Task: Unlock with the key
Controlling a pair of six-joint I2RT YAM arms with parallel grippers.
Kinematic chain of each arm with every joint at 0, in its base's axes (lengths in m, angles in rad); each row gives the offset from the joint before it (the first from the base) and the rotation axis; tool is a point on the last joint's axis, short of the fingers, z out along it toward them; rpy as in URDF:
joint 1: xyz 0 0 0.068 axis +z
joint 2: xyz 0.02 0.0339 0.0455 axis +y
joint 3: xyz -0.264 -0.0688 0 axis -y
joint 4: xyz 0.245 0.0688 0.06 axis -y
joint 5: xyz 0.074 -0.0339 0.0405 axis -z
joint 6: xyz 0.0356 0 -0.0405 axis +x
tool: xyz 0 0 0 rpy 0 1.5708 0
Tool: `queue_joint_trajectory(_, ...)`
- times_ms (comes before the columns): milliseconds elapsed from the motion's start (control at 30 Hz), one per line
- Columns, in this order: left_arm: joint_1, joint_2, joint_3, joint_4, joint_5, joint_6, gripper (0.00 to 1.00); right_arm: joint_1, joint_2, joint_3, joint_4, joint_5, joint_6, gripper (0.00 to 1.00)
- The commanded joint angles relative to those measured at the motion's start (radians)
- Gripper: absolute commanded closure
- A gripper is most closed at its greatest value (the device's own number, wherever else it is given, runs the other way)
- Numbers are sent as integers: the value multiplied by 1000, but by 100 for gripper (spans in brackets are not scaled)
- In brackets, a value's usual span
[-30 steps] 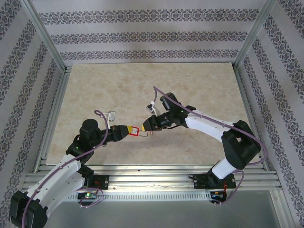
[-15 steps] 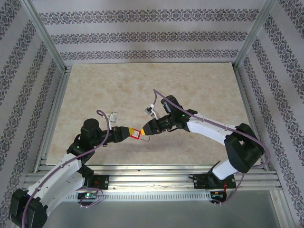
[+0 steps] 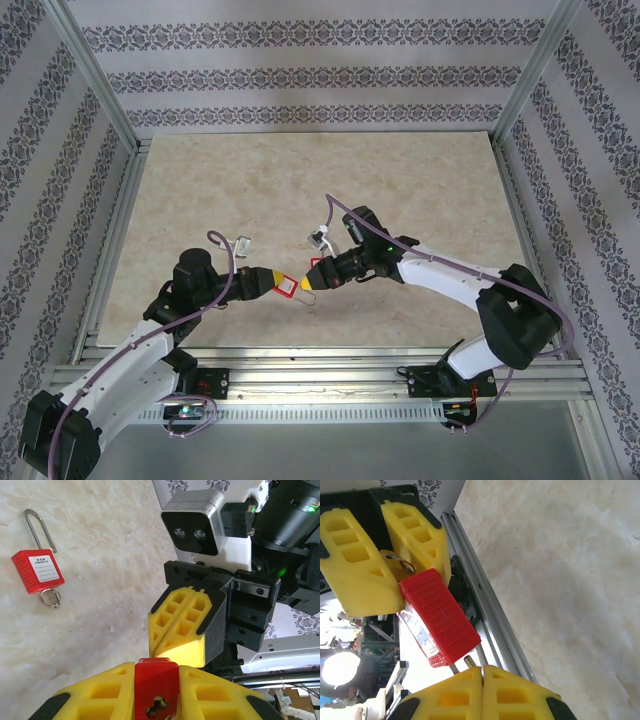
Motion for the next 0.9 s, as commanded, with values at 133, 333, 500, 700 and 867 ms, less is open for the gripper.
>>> queue_joint_trajectory(133,7,36,47,59,-101,-6,100,39,-101,-49,41,21,9,100)
queue_joint_trajectory(333,7,48,23,122,-106,-31,100,49,-138,-69,36,33,17,99)
queue_joint_trajectory(500,7,43,12,165,-53,-38,100,-19,-133,-88,-22,111,-13,55)
queue_joint_trajectory(700,7,29,11,186,9,-33,100,-78,-71,-64,1,32,-37,48)
queue_joint_trajectory(867,7,25,2,207,27,-43,100,-87,-43,-65,30,-22,-39,47)
